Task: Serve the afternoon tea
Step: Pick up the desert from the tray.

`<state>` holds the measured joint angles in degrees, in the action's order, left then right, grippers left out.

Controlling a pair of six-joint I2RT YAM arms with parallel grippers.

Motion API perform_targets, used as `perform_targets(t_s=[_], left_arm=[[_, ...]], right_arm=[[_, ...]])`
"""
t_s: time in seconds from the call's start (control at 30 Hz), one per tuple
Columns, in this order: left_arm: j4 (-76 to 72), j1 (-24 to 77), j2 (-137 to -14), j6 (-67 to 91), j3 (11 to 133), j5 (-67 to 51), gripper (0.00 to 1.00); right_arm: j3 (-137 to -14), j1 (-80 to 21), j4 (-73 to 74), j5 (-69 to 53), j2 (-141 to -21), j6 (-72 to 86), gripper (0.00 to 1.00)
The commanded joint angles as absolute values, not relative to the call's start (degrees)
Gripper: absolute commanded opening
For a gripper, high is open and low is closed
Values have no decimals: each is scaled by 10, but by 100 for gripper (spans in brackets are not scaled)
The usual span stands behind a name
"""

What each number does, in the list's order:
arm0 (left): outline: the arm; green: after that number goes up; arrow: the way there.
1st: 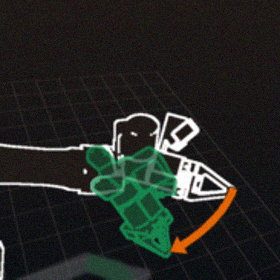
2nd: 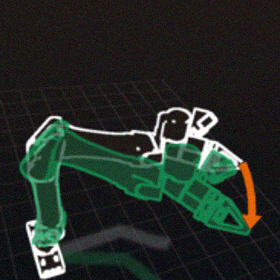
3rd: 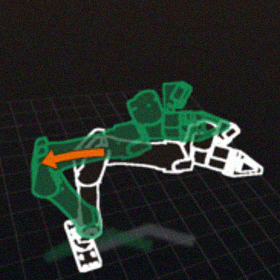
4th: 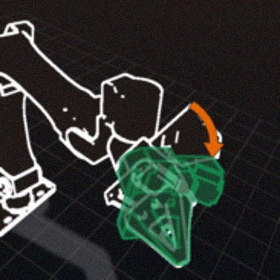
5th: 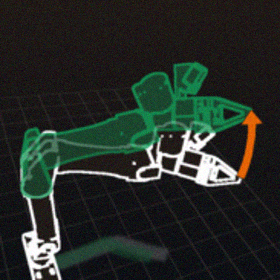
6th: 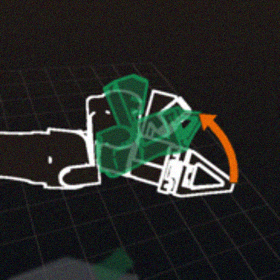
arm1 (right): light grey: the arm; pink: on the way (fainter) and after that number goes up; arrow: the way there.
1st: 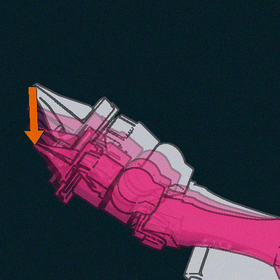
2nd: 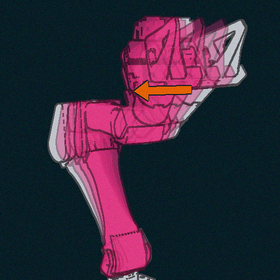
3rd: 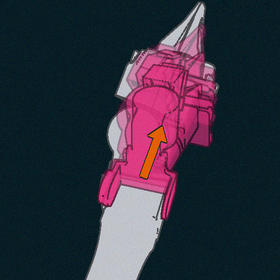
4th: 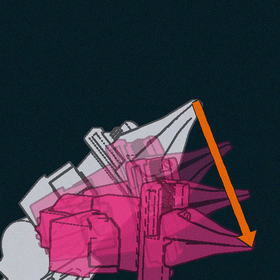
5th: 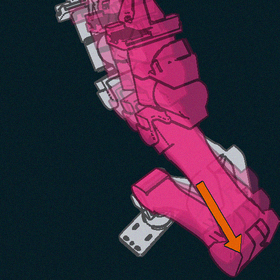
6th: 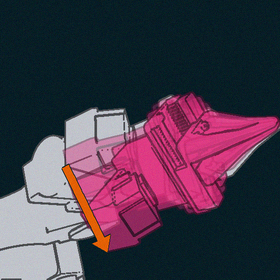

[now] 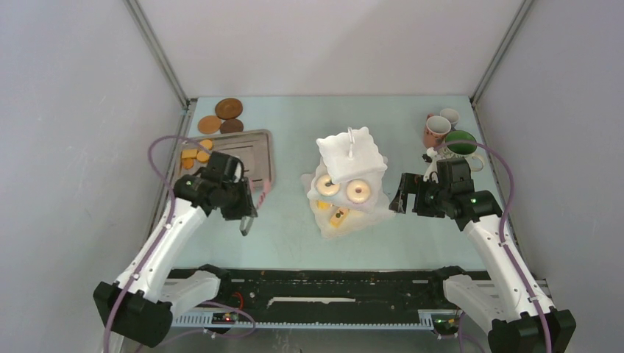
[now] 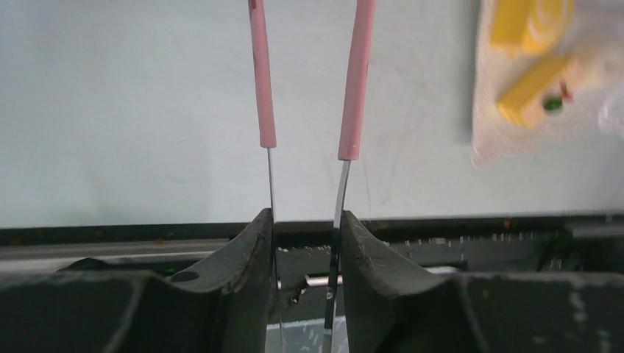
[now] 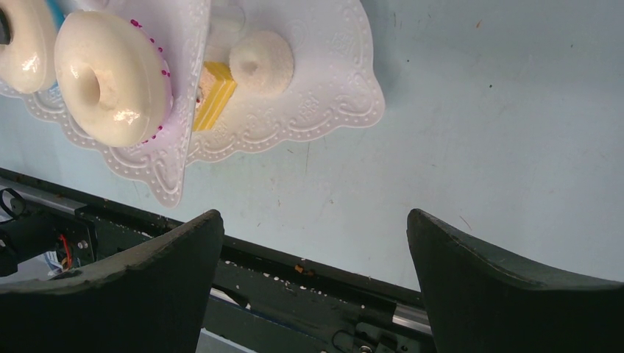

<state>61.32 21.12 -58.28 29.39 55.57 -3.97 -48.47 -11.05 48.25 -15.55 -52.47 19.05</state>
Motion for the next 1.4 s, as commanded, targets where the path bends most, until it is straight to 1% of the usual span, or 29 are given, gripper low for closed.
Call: perform_targets(t_s=[0.0, 0.13, 0.2, 0.27, 0.4, 0.6, 0.87, 1.13, 1.37], left_arm=[[669, 107, -623, 262, 629, 33, 38], [656, -6, -696, 243, 700, 72, 38], [636, -75, -747, 241, 729, 49, 38], [631, -106, -794, 242, 770, 35, 39], [637, -135, -904, 233, 855, 37, 39], [656, -155, -1000, 222, 955, -12, 39], [665, -159, -1055, 224, 1010, -40, 40], [654, -160, -1067, 242, 1007, -29, 40], [632, -160, -1073, 253, 980, -27, 41]], right_arm=[[-482, -113, 470, -147, -520, 190, 97], [-482, -114, 472, -148, -526, 190, 97], [-482, -115, 472, -146, -529, 191, 97], [-482, -114, 472, -146, -535, 192, 97], [-482, -114, 474, -144, -542, 193, 97], [-482, -114, 475, -136, -551, 195, 97], [-482, -106, 473, -136, -564, 194, 97], [-482, -98, 473, -141, -568, 192, 97], [-482, -96, 474, -142, -569, 192, 97]])
